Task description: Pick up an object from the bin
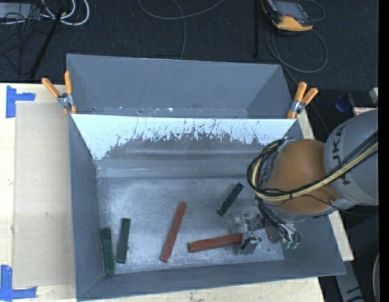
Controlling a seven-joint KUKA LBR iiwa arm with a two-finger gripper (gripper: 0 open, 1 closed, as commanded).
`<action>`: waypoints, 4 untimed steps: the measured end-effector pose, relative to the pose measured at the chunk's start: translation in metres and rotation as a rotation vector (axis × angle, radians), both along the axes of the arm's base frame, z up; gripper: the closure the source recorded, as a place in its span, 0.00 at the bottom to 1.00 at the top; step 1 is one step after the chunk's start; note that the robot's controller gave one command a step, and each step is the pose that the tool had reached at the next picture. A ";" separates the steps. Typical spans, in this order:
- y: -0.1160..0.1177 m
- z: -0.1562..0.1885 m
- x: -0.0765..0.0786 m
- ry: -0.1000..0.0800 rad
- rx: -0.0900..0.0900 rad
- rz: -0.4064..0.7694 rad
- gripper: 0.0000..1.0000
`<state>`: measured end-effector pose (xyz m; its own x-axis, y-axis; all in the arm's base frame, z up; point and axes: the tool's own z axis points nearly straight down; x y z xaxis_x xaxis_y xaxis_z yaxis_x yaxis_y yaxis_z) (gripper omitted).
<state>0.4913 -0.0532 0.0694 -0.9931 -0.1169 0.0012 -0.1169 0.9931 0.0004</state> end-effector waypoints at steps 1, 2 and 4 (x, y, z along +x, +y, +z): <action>-0.028 0.131 0.010 -0.010 -0.002 -0.003 1.00; -0.027 0.127 0.009 -0.001 0.000 0.000 0.00; 0.044 0.020 0.048 -0.002 0.005 -0.004 0.00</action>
Offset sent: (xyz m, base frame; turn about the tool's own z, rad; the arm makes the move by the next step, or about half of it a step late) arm 0.0080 -0.0275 0.1272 0.0000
